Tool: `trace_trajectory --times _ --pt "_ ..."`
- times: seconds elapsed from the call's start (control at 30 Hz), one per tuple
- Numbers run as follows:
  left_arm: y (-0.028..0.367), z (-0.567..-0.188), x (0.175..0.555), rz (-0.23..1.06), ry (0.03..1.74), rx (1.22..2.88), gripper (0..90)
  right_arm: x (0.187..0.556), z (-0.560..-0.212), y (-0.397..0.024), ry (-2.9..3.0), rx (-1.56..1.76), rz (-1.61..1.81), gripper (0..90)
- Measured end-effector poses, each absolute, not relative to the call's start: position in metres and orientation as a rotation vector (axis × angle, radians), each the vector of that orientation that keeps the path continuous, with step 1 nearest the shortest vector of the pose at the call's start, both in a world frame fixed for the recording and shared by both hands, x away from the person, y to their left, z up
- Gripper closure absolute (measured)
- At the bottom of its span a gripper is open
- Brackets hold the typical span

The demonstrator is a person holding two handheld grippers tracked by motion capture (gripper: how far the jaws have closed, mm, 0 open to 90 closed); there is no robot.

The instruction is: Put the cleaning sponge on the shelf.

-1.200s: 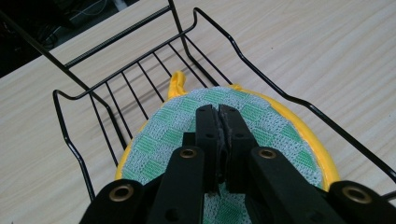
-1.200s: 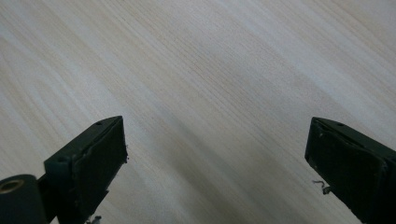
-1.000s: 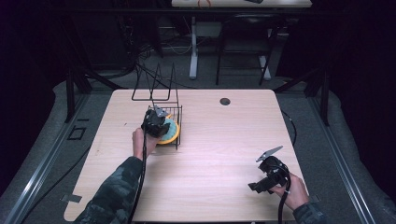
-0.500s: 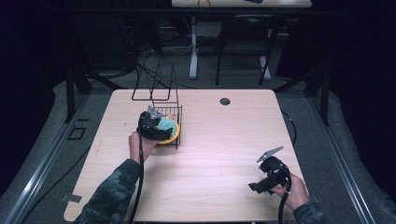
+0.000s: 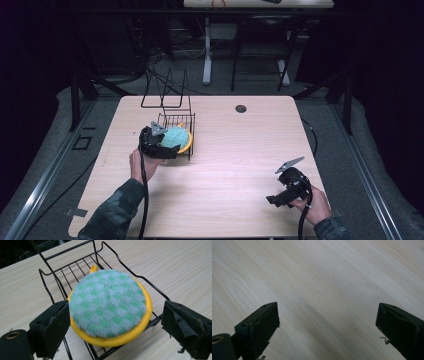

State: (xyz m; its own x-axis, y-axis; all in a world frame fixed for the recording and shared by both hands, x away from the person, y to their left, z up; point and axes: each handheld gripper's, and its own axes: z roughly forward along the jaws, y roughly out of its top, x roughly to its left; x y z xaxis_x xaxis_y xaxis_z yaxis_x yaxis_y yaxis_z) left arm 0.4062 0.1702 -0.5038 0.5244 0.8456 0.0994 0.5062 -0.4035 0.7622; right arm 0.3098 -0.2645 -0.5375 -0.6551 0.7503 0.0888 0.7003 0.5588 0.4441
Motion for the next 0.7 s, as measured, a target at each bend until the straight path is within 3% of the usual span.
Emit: trace_trajectory --times 0.7 --pt "0.216 -0.485 0.360 0.694 1.154 2.058 0.5 0.308 -0.534 -0.265 2.644 1.254 0.713 3.7"
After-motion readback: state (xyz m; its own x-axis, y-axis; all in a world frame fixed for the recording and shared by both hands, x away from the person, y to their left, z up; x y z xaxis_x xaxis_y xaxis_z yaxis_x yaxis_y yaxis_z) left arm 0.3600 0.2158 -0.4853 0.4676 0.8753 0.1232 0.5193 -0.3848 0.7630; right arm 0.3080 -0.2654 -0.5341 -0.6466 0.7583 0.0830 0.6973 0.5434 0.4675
